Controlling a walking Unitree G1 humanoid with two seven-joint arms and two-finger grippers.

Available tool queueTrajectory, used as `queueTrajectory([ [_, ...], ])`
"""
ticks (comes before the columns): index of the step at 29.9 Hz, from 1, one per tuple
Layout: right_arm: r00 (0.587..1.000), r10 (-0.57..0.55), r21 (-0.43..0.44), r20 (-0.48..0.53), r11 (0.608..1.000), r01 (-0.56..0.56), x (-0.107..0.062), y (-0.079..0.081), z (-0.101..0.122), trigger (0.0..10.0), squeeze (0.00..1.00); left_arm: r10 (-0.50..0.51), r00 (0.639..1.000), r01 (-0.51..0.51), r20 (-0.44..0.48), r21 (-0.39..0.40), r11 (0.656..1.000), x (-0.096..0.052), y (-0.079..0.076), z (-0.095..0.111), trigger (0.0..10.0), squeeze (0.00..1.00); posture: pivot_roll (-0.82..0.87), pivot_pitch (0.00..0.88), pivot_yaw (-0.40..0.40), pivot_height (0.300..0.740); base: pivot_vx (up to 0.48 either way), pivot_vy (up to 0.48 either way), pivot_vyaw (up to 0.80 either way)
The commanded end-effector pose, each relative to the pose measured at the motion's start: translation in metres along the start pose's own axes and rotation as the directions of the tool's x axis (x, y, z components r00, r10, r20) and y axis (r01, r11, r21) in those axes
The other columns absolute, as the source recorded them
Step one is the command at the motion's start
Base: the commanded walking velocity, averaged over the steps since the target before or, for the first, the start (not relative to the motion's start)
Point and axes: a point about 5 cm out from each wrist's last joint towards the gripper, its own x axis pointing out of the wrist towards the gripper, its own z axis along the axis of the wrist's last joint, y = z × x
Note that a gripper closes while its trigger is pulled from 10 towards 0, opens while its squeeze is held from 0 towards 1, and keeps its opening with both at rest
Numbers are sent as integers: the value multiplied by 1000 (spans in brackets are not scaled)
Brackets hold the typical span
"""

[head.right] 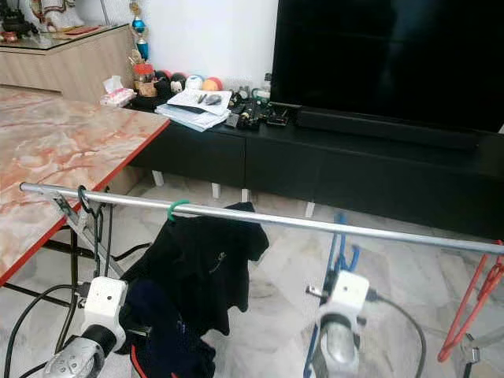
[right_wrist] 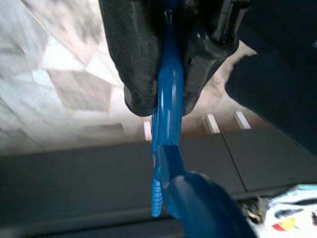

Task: Hang hanger

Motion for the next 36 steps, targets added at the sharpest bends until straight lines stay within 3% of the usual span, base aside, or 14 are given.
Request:
queueTrajectory([
  [1,1000,13,-17,4,1000,-13,4,3,4,10000,0,1,1000,-1,19,21,1000,2,1,4,10000,0,168,0,-8,740,0,0,0],
  [13,996,46,-71,-78,996,-51,25,18,16,10000,0,-5,1000,4,20,29,1000,3,1,6,10000,0,174,3,1,740,0,0,0],
  [21,978,105,-84,-178,989,-122,25,30,8,10000,0,-8,1000,8,14,28,1000,2,0,6,10000,0,175,7,1,740,0,0,0],
  [30,966,105,-60,-236,991,-123,20,26,-5,10000,0,-16,1000,15,8,36,999,1,0,5,10000,0,174,10,3,740,0,0,0],
  [31,967,105,-60,-232,991,-122,19,26,-5,10000,702,-16,1000,16,8,37,999,1,0,5,10000,0,175,10,2,740,0,0,0],
  [32,968,105,-59,-230,991,-122,19,25,-5,10000,702,-16,1000,16,7,38,999,1,0,5,10000,0,175,10,2,740,0,0,0],
  [34,976,89,-61,-199,993,-103,19,22,-4,10000,1000,-17,1000,17,7,38,999,1,0,4,10000,0,174,9,1,740,0,0,0],
  [36,983,81,-74,-162,993,-94,18,19,-2,10000,976,-19,1000,19,7,39,999,1,0,4,10000,0,174,9,1,740,0,0,0],
])
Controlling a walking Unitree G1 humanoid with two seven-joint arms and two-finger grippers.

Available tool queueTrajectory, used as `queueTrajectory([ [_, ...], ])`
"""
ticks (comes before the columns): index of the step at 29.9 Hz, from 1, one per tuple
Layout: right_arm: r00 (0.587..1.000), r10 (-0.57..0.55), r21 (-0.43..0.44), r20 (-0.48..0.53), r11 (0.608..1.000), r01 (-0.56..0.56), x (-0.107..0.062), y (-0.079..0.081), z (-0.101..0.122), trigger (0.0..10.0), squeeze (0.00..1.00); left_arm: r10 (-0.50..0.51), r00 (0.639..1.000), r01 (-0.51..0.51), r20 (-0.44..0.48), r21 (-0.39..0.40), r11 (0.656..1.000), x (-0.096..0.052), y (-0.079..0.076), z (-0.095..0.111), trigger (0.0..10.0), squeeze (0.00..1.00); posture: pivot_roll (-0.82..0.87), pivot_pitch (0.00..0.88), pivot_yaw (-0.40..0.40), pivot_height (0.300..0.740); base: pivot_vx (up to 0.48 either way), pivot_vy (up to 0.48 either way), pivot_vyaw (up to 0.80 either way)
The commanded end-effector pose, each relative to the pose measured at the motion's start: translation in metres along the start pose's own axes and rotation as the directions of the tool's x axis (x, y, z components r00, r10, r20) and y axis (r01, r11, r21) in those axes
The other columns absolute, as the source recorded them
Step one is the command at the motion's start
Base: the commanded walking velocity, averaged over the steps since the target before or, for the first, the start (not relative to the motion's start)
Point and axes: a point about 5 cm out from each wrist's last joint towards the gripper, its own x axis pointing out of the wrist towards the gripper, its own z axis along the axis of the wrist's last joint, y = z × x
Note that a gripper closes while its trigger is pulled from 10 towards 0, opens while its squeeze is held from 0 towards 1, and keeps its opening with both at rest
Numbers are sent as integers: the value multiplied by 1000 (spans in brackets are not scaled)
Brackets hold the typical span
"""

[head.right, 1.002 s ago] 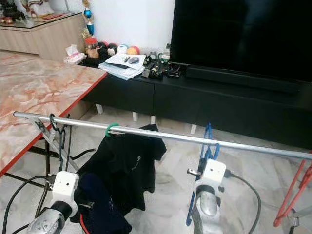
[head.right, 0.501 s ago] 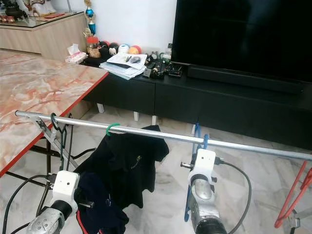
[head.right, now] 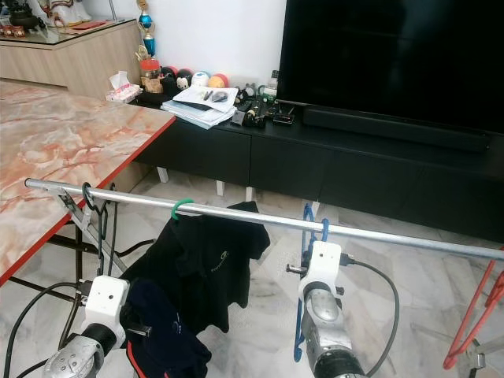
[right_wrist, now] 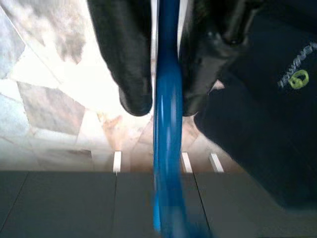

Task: Hang hanger

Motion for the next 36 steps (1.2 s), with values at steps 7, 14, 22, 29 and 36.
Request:
queueTrajectory([
  [7,991,-13,-25,134,1000,17,-11,-12,1,10000,980,-12,1000,12,12,7,1000,0,-2,3,10000,0,167,7,-3,740,0,0,0],
  [14,976,4,-52,217,999,8,-31,-19,-4,10000,949,-20,1000,20,9,7,1000,0,-4,1,10000,0,164,4,-8,740,0,0,0],
  [22,977,-21,-84,212,996,40,-56,-31,-13,10000,196,-27,1000,27,4,10,1000,2,-6,-1,10000,0,159,0,-14,740,0,0,0],
  [29,977,1,-109,215,994,23,-76,-38,-8,10000,0,-33,999,33,6,13,999,3,-6,-1,10000,0,151,0,-19,740,0,0,0],
  [36,918,-270,-67,291,951,301,-90,-71,6,10000,0,-37,999,37,3,13,999,4,-8,-3,10000,0,148,0,-25,740,0,0,0],
])
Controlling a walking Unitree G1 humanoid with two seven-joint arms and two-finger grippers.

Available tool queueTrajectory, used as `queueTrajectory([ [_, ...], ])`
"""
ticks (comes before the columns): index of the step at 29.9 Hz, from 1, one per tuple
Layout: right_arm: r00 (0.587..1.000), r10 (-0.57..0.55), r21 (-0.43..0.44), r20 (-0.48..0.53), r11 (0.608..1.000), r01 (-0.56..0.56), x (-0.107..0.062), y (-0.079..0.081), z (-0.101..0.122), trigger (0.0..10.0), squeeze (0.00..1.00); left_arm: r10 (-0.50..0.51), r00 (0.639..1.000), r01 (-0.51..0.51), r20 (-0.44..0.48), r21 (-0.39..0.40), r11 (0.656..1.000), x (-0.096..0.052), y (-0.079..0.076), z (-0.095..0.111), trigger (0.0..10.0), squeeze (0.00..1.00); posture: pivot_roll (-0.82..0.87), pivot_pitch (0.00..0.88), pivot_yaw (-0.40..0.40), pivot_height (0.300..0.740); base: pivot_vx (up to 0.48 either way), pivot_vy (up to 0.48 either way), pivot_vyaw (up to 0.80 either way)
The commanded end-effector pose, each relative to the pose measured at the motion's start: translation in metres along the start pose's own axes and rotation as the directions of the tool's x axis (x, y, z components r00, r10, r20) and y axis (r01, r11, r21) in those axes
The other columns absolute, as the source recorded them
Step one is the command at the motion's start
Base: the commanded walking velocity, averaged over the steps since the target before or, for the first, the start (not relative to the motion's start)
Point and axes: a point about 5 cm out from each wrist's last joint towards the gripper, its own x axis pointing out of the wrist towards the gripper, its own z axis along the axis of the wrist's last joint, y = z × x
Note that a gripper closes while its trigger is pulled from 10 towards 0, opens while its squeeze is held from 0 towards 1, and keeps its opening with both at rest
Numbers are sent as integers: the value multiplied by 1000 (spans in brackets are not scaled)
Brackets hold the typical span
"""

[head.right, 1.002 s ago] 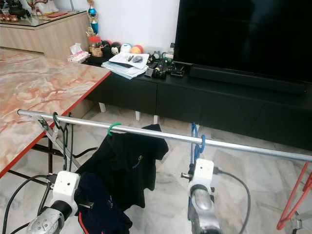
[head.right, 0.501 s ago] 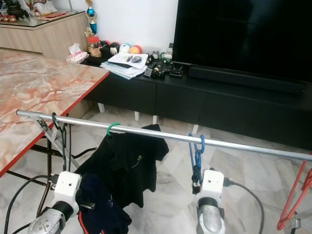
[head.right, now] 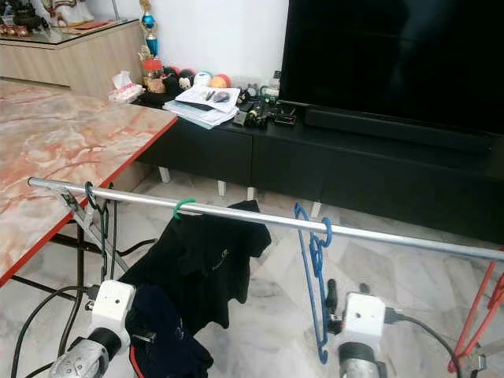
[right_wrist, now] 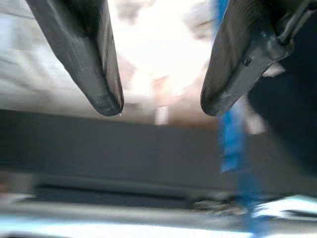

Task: Hang hanger

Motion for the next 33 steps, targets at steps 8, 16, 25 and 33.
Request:
queueTrajectory([
  [8,900,-252,34,-355,959,281,20,-24,-43,10000,0,-10,999,9,35,15,1000,5,-2,7,10000,0,143,0,-22,740,0,0,0],
  [16,741,-153,-96,-654,988,119,-1,-4,-110,10000,0,54,997,-54,46,-5,999,0,9,10,10000,0,161,0,-20,740,0,0,0],
  [25,561,-70,-151,-825,984,-99,-49,-5,-154,10000,0,72,997,-72,34,-11,997,-3,11,7,10000,0,166,5,-11,740,0,0,0],
  [33,546,160,-41,-822,940,-338,-58,27,-155,10000,0,93,995,-92,30,-24,995,-5,15,7,10000,0,170,28,-3,740,0,0,0],
])
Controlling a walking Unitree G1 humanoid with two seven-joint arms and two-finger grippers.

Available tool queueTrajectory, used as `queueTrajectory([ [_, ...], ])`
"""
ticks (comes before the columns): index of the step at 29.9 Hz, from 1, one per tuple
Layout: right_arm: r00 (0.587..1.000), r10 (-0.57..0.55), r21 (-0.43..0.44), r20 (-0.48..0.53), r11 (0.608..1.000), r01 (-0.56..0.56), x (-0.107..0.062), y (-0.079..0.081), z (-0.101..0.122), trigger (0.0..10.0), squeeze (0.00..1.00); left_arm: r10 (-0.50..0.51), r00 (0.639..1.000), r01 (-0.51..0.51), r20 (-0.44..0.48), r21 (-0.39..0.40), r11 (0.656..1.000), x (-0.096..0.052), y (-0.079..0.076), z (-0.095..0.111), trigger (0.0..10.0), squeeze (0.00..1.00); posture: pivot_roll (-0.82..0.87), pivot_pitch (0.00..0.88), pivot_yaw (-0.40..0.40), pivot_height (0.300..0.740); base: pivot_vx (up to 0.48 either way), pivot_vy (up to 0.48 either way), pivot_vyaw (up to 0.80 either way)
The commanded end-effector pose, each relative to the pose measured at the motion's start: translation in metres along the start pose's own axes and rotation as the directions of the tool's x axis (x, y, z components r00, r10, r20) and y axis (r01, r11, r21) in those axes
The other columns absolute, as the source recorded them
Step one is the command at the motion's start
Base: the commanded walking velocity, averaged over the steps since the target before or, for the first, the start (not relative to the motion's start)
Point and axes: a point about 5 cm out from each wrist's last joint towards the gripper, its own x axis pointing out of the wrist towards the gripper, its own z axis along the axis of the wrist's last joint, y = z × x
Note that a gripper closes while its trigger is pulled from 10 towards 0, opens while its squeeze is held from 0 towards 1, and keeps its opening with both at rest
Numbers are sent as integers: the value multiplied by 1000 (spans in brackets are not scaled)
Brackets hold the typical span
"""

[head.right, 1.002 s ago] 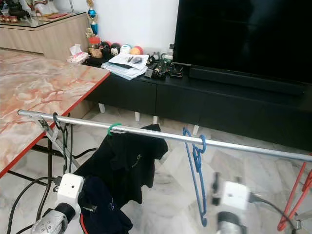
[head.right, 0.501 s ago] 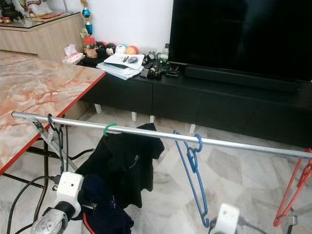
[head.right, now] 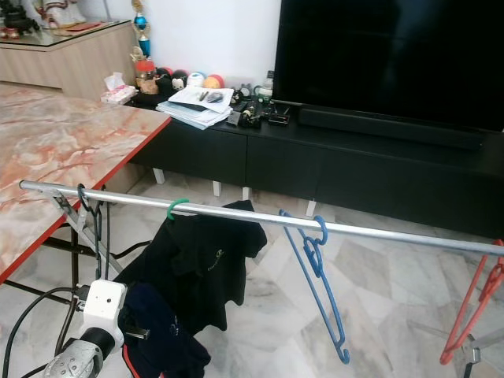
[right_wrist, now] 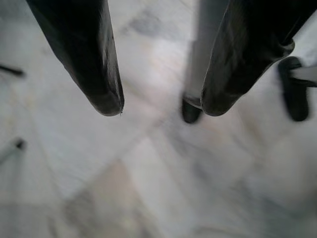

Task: Hang hanger

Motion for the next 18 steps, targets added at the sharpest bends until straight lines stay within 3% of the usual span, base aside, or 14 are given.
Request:
queueTrajectory([
  [1,999,39,-61,38,997,-37,0,5,7,10000,0,25,999,-24,21,-15,1000,-2,5,6,10000,0,170,28,-3,740,0,0,638],
  [6,997,73,-130,23,989,-69,0,8,7,10000,0,34,999,-34,19,-22,999,-3,5,5,10000,0,177,22,-3,740,0,0,800],
  [18,993,120,-148,5,982,-118,-1,15,0,10000,0,62,998,-62,15,-45,997,-8,5,3,10000,0,185,0,-4,740,0,0,790],
])
